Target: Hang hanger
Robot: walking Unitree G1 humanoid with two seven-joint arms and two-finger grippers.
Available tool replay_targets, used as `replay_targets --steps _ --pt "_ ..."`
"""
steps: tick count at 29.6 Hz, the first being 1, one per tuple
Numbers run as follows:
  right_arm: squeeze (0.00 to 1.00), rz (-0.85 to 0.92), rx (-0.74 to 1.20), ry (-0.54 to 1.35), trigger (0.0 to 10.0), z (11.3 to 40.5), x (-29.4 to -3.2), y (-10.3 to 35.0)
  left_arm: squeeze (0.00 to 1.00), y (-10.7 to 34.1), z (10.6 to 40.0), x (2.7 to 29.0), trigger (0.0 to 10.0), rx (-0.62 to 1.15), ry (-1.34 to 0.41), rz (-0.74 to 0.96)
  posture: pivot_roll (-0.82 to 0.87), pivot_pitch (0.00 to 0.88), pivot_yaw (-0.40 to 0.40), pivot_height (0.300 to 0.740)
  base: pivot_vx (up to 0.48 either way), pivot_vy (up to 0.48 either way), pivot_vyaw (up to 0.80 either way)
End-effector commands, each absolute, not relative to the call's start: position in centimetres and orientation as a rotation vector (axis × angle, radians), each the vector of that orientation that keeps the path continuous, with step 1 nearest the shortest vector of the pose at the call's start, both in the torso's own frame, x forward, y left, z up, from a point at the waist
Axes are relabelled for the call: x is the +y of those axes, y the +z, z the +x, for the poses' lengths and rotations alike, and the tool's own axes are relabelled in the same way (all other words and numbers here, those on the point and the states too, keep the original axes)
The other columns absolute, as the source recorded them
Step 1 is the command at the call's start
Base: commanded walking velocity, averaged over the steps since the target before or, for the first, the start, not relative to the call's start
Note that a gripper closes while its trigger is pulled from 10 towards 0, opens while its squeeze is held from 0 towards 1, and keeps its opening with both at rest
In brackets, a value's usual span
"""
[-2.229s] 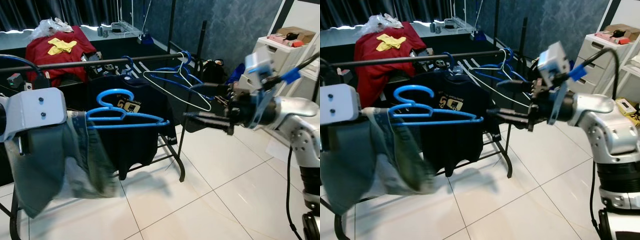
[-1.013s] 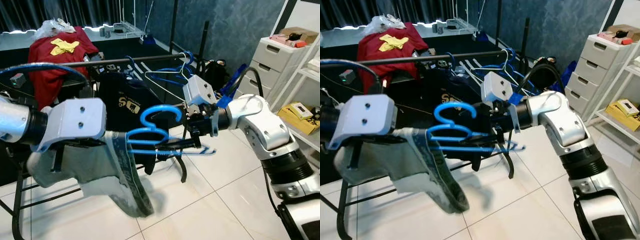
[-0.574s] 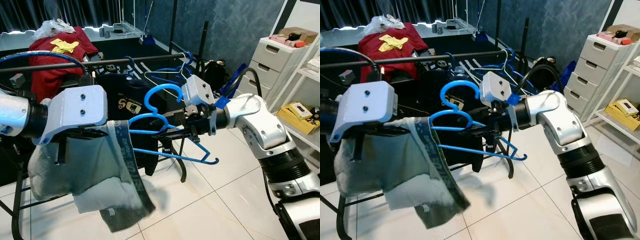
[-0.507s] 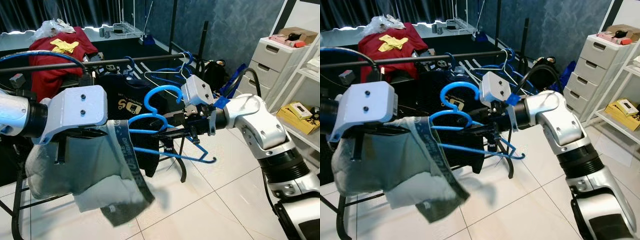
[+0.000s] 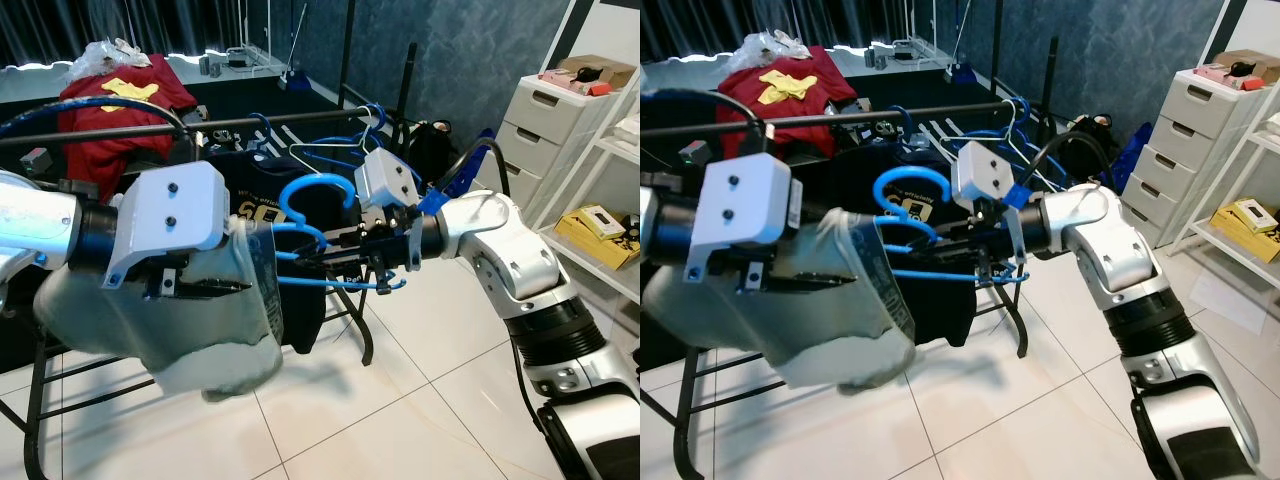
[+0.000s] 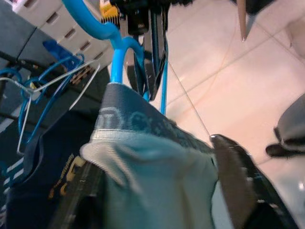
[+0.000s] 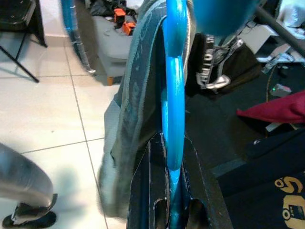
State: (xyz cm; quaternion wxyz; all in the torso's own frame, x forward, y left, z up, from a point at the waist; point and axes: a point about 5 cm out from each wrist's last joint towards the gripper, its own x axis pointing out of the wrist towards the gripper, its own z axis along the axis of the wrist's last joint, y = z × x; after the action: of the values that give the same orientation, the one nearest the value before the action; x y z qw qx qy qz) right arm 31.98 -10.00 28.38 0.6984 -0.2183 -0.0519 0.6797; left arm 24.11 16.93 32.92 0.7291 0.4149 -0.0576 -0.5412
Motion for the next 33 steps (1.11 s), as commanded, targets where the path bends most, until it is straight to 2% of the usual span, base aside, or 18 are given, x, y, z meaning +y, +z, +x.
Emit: replay_targets --steps 1,4,7,8,9,11,12,13,14,18,19,21,24,33 --pt "0.0 -0.461 -0.158 1.495 0.0 32.0 -10.3 29.3 1.0 32.7 24.3 17.0 10.0 -0.148 -1.193 0.872 -0.03 0.0 -0.031 0.74 0.0 0.0 0.0" --pt "0.0 -0.438 -0.178 1.467 0.0 32.2 -11.1 30.0 1.0 33.9 25.3 18.8 10.0 -0.262 -1.049 0.805 -0.03 0.0 -0.031 0.74 0.0 0.0 0.0" --pt "0.0 -0.437 -0.178 1.466 0.0 32.2 -11.1 30.0 1.0 34.0 25.3 18.9 10.0 -0.268 -1.04 0.804 -0.03 0.0 -0.031 0.74 0.0 0.0 0.0" --pt "0.0 -0.427 -0.186 1.451 0.0 32.2 -11.5 30.3 1.0 34.8 26.4 21.2 10.0 -0.313 -0.857 0.809 -0.03 0.0 -0.03 0.74 0.0 0.0 0.0" --pt "0.0 -0.421 -0.189 1.442 0.0 32.2 -11.7 30.4 1.0 35.6 26.6 22.4 10.0 -0.357 -0.764 0.791 -0.03 0.0 -0.028 0.74 0.0 0.0 0.0" --pt "0.0 -0.417 -0.19 1.437 0.0 32.2 -11.8 30.4 1.0 36.1 26.6 23.2 10.0 -0.388 -0.707 0.776 -0.03 0.0 -0.029 0.74 0.0 0.0 0.0" --pt "0.0 -0.413 -0.19 1.433 0.0 32.2 -11.9 30.4 0.61 36.7 26.3 23.7 10.0 -0.427 -0.683 0.741 -0.03 0.0 -0.03 0.74 0.0 0.0 0.0" --pt "0.0 -0.41 -0.189 1.431 0.0 32.2 -12.0 30.4 0.61 37.1 26.0 24.0 10.0 -0.452 -0.671 0.718 -0.03 0.0 -0.03 0.74 0.0 0.0 0.0" --pt "0.0 -0.405 -0.191 1.427 0.0 32.2 -12.0 30.4 0.2 36.9 25.7 24.3 10.0 -0.443 -0.675 0.717 -0.03 0.0 -0.028 0.74 0.0 0.0 0.0" --pt "0.0 -0.401 -0.193 1.424 0.0 32.1 -12.1 30.4 0.2 36.7 25.5 24.5 10.0 -0.435 -0.679 0.719 -0.03 0.0 -0.028 0.74 0.0 0.0 0.0" --pt "0.0 -0.394 -0.199 1.416 0.0 32.2 -12.2 30.6 0.0 36.3 25.2 24.8 10.0 -0.42 -0.688 0.717 -0.04 0.0 -0.028 0.74 0.0 0.0 0.0" --pt "0.0 -0.389 -0.203 1.411 0.0 32.2 -12.3 30.7 0.0 36.0 25.1 24.9 10.0 -0.411 -0.694 0.715 -0.04 0.0 -0.028 0.74 0.0 0.0 0.0" --pt "0.0 -0.364 -0.219 1.415 0.0 32.1 -12.5 31.2 0.0 33.4 24.1 24.1 10.0 -0.325 -0.865 0.676 -0.03 0.0 -0.031 0.74 0.0 0.0 0.0" --pt "0.0 -0.345 -0.233 1.429 0.0 31.9 -12.6 31.6 0.0 31.5 24.6 23.5 10.0 -0.309 -0.886 0.601 -0.04 0.0 -0.032 0.74 0.0 0.0 0.0"
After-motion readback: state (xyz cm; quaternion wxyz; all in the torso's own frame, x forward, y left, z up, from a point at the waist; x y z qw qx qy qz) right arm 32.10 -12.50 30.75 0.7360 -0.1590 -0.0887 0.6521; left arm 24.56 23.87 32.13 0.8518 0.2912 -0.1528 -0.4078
